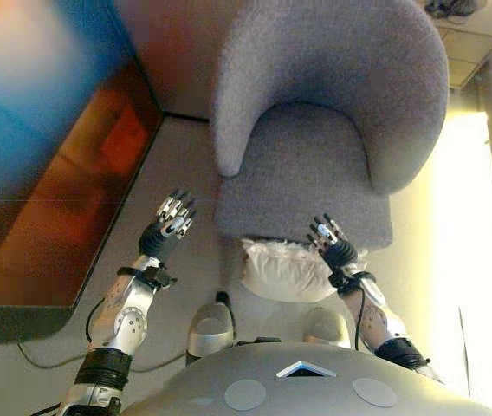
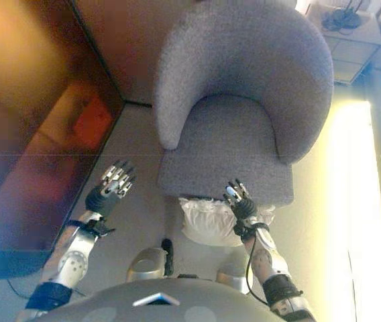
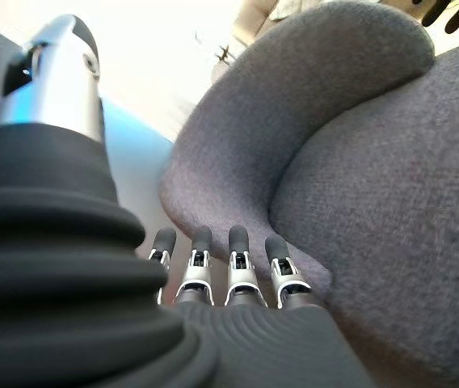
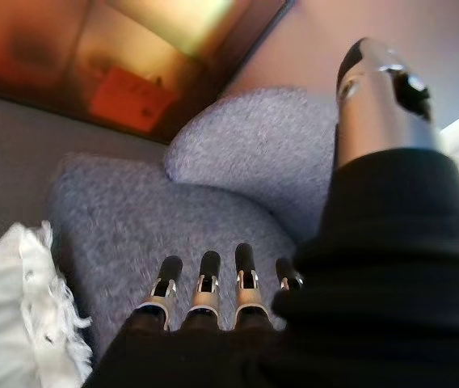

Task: Pick up the cushion and take it to the sofa

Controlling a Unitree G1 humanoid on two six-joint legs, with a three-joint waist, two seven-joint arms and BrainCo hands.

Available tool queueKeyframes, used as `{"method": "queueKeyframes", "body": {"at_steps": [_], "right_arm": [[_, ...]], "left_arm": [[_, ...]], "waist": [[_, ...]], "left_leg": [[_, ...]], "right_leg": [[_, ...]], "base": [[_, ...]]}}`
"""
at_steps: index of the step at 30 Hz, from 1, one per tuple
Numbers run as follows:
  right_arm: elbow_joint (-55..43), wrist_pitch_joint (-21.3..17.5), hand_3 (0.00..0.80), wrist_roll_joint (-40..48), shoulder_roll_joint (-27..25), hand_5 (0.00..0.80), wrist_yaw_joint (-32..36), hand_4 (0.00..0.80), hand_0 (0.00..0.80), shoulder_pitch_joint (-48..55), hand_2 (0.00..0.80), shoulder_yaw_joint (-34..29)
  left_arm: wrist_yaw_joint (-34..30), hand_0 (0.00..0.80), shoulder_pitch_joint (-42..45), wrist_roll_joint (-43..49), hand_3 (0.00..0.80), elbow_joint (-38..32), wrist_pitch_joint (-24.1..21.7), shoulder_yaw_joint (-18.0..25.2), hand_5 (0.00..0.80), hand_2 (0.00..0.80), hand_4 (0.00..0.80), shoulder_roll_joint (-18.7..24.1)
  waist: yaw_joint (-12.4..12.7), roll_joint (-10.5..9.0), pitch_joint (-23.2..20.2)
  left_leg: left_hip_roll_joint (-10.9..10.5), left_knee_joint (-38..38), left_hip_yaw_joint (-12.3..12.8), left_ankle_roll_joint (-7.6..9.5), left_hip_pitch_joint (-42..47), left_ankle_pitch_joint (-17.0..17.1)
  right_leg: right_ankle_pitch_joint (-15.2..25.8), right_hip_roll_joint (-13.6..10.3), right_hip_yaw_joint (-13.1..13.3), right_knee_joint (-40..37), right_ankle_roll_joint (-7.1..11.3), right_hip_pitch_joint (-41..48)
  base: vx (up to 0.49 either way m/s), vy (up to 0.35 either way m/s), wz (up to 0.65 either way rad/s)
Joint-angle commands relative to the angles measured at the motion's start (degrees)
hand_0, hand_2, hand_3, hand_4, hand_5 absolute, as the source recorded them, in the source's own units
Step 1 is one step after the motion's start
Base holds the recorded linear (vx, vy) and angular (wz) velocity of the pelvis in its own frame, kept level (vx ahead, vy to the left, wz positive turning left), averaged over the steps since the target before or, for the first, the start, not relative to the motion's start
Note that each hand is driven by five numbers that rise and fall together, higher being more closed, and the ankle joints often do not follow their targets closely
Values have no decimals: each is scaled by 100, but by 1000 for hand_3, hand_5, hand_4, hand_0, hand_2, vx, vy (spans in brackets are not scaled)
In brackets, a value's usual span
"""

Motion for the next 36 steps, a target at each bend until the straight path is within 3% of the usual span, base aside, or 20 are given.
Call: {"method": "queueKeyframes", "body": {"at_steps": [1,2,4,5,8,11,13,15,16,17,19,23,27,32,36], "right_arm": [[-344,-163,0,-47,22,0,22,0,0,-361,0,-83],[-347,-176,0,-42,-9,0,34,0,0,-468,0,-62],[-305,-211,0,-27,-53,0,44,0,0,-589,0,-55],[-282,-144,0,2,-78,0,39,0,0,-654,0,-107],[-352,-1,0,1,-135,0,-12,0,0,-654,0,-204],[-447,81,0,-21,-218,0,-73,0,0,-582,0,-211],[-405,44,0,-202,-277,0,-149,0,0,-600,0,-168],[-368,-184,0,-386,-345,0,-200,0,0,-621,0,-112],[-321,-272,0,-537,-374,0,-257,0,0,-677,0,-85],[-314,-326,0,-625,-382,0,-305,0,0,-695,0,-71],[-344,-476,0,-695,-372,0,-459,0,0,-722,0,-75],[-524,-594,0,-841,-333,0,-544,0,0,-623,0,-55],[-644,-609,0,-983,-417,0,-373,0,0,-563,0,-32],[-884,-340,0,233,-400,0,359,0,0,-554,0,-179],[-1042,124,0,2028,-97,0,1432,0,0,-513,0,-404]], "left_arm": [[288,0,14,112,0,-493,-421,66,0,0,0,116],[377,0,13,155,0,-489,-520,53,0,0,0,152],[468,0,6,247,0,-466,-630,52,0,0,0,220],[530,0,32,272,0,-423,-660,65,0,0,0,222],[512,0,99,186,0,-359,-582,132,0,0,0,162],[547,0,174,378,0,-422,-469,192,0,0,0,51],[667,0,174,502,0,-409,-446,182,0,0,0,-17],[568,0,86,352,0,-396,-330,168,0,0,0,-36],[636,0,85,385,0,-369,-315,166,0,0,0,-66],[695,0,64,434,0,-334,-326,149,0,0,0,-82],[884,0,-79,536,0,-231,-273,-13,0,0,0,-127],[1134,0,-202,874,0,-194,-324,-237,0,0,0,-79],[1173,0,-220,733,0,-149,-372,-321,0,0,0,-97],[731,0,-401,351,0,-145,-333,-398,0,0,0,-147],[-714,0,-413,-1235,0,-341,513,-289,0,0,0,-441]], "waist": [[-190,-114,243],[-217,-189,305],[-233,-208,356],[-230,-204,334],[-227,-201,229],[-213,-178,110],[-172,-133,99],[-145,-86,92],[-115,-51,77],[-118,-27,75],[-186,30,20],[-235,66,-54],[-261,86,-79],[-252,59,-37],[-224,26,-1]], "left_leg": [[90,-98,-168,-17,61,52],[224,-18,-179,-155,71,-31],[418,85,-243,-271,44,-93],[580,61,-240,-353,60,-4],[851,-43,-238,-484,136,217],[1091,-30,-325,-575,145,469],[1040,270,-492,-616,31,571],[857,130,-446,-558,15,426],[735,-74,-617,-533,82,383],[711,-163,-625,-537,116,416],[718,-473,-367,-544,248,514],[642,-852,-238,-537,445,582],[624,-1019,-170,-522,516,614],[650,-1108,-141,-531,464,691],[680,-987,-132,-514,424,649]], "right_leg": [[1160,-296,0,-953,468,230],[1368,-421,74,-1480,616,151],[1425,-394,199,-1796,727,158],[1259,-273,240,-1860,791,282],[968,-38,187,-1893,798,503],[716,231,-1,-1959,673,681],[625,338,-61,-1985,537,781],[589,307,-166,-1983,525,842],[599,287,-105,-1964,537,828],[595,277,-102,-1956,547,838],[647,189,-246,-2016,597,885],[818,3,-478,-2163,732,938],[849,33,-557,-2325,781,965],[860,145,-636,-2460,759,969],[818,189,-594,-2458,725,990]], "base": [[93,-482,-26],[58,-408,-21],[49,-351,-11],[91,-290,10],[134,-169,48],[109,-123,35],[46,-83,3],[45,-7,4],[58,60,17],[51,74,6],[36,46,-1],[37,18,7],[8,8,2],[0,-21,-3],[40,-48,-2]]}}
